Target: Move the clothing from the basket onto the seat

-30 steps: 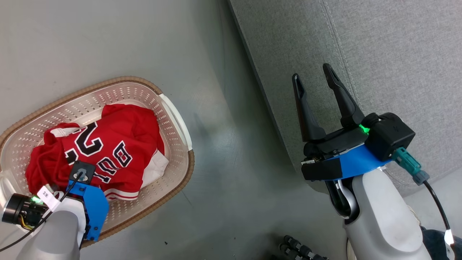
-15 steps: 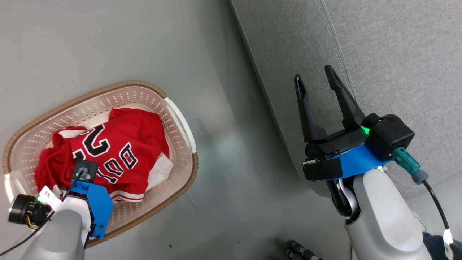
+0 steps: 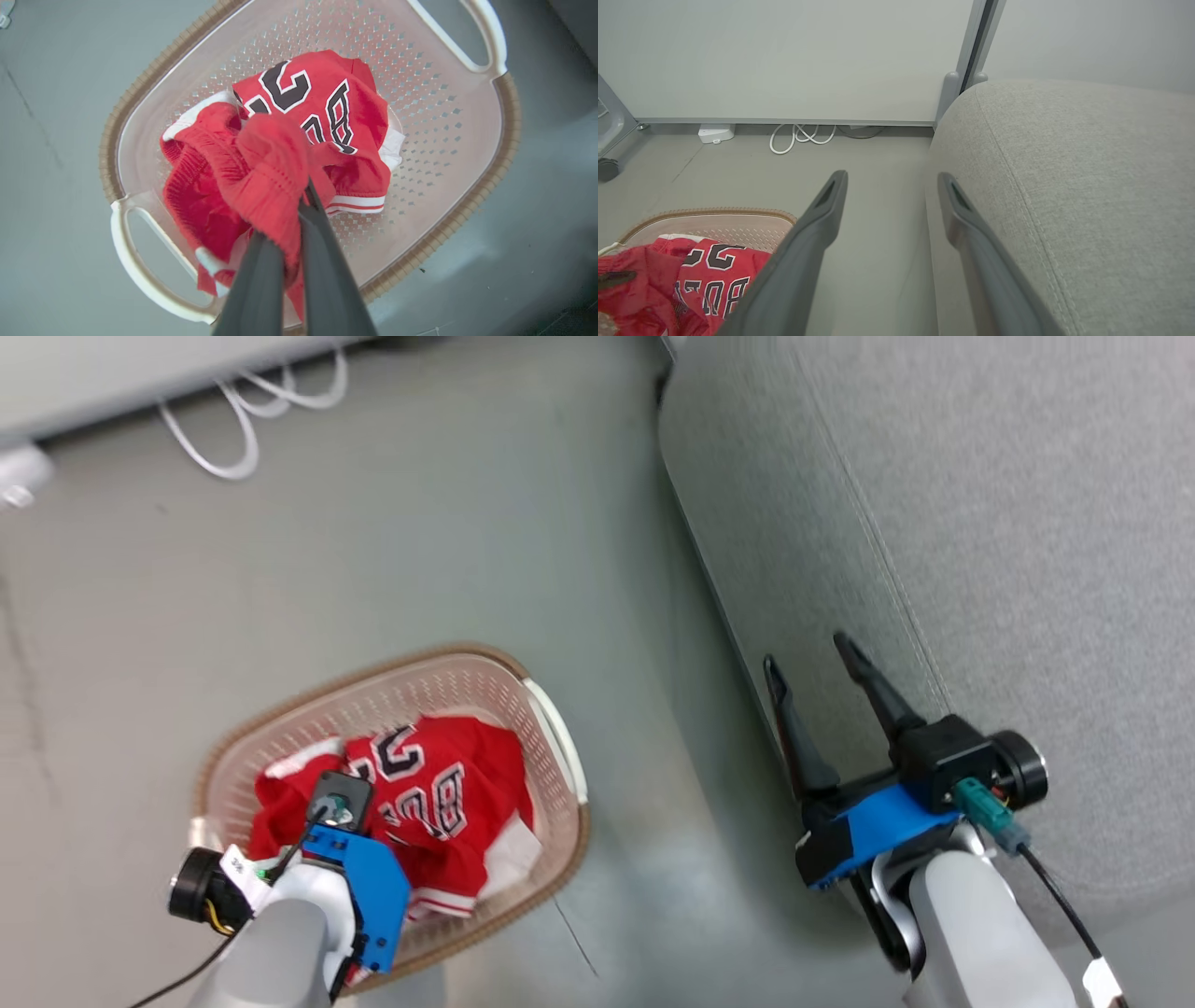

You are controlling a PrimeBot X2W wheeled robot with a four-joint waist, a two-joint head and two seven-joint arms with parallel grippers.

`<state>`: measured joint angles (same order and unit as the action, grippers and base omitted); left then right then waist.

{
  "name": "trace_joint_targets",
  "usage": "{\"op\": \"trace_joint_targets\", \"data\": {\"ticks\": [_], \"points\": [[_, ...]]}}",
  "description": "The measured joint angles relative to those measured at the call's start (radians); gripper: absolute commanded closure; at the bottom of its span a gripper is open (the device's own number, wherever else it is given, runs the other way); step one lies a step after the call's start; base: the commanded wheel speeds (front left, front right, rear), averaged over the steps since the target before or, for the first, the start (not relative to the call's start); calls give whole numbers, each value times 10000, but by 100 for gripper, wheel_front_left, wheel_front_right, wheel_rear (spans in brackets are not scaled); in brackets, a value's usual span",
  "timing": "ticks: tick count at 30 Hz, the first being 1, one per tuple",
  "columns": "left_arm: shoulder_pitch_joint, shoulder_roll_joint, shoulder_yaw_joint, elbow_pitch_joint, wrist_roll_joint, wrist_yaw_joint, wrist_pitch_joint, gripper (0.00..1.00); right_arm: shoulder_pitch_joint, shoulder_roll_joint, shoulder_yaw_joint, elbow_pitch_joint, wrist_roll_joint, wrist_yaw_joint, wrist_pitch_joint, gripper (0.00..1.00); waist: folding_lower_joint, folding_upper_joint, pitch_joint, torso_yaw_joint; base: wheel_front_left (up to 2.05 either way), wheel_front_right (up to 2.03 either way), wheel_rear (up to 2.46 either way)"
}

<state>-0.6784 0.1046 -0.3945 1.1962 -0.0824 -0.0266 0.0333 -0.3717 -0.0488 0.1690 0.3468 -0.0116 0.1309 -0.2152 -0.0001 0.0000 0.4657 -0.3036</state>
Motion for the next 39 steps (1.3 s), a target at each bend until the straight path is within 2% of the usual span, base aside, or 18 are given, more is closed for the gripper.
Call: {"op": "trace_joint_targets", "data": {"ticks": [5,9,15,24,33,39], "points": [[89,-449,-228,15,-284,-309,-506,100,784,0,-100,167,-240,0,445,0,-1,0,-1548,616,0,0,0],[128,-527,-410,-221,-600,-529,-803,100,1326,-2,-63,65,-314,0,738,0,-2,0,-2548,1031,0,0,0],[232,-543,-1549,-1824,-1875,-773,-779,100,1984,-2,65,-188,-339,0,1160,0,-3,0,-3815,1607,0,0,0],[-389,-554,-3250,-3996,-3707,-58,-596,100,2354,-2,167,-803,-349,0,1586,0,-1,0,-4699,2261,0,0,0],[-1550,-556,-4786,-4993,-4746,535,-523,100,2539,-2,428,-1041,-318,0,1735,0,1,0,-4815,2377,0,0,0],[-2197,-556,-5421,-5256,-5544,926,-704,100,2548,-2,652,-1070,-288,0,1799,0,1,0,-4836,2316,0,0,0]]}}
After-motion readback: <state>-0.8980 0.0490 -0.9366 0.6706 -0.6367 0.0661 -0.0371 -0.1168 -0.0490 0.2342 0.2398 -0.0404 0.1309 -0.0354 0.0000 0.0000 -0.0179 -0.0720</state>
